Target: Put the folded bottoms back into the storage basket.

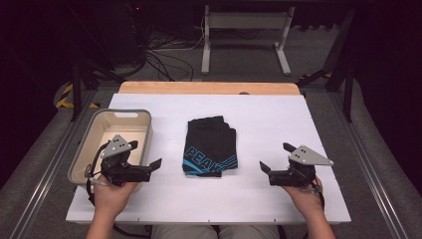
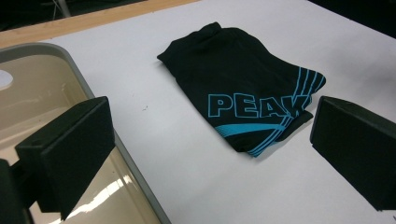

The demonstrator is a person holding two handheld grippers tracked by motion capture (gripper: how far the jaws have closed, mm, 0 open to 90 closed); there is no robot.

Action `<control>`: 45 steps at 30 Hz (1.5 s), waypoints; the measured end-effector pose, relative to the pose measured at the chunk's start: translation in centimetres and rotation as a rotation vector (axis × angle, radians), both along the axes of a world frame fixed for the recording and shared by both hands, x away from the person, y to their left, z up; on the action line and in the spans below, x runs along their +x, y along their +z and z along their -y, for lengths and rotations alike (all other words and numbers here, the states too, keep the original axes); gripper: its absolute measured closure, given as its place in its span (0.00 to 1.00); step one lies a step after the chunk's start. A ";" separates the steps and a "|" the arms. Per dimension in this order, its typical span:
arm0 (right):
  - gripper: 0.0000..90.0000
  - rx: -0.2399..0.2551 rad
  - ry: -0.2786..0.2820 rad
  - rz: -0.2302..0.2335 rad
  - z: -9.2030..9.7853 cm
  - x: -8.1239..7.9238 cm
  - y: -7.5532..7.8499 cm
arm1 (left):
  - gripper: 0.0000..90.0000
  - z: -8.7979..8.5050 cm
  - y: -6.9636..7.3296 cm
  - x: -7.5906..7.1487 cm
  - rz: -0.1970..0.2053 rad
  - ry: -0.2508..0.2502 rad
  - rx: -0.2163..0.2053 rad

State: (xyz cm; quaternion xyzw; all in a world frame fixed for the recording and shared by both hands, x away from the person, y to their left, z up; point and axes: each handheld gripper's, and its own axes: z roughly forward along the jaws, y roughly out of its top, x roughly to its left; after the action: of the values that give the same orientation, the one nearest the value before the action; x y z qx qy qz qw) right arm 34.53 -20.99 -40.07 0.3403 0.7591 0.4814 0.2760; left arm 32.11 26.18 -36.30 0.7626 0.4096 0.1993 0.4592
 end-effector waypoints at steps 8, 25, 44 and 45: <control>0.02 0.005 -0.007 0.001 0.2 0.0 0.1 | 0.02 1.1 0.4 0.1 -0.018 0.005 0.000; 0.02 0.027 -0.026 0.020 1.0 -0.1 0.6 | 0.02 3.2 0.4 0.8 -0.038 0.000 -0.017; 0.02 0.035 -0.030 0.023 1.3 -0.2 0.7 | 0.02 6.9 -0.7 4.2 -0.112 -0.023 -0.086; 0.02 0.036 -0.030 0.023 1.3 -0.2 0.7 | 0.02 7.1 -0.7 4.4 -0.119 -0.020 -0.091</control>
State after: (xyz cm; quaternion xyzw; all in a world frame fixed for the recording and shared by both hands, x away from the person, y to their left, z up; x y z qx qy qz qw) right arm 34.35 -22.29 -39.34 0.3511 0.7418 0.4948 0.2857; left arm 36.47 19.09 -37.04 0.7555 0.4372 0.1304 0.4702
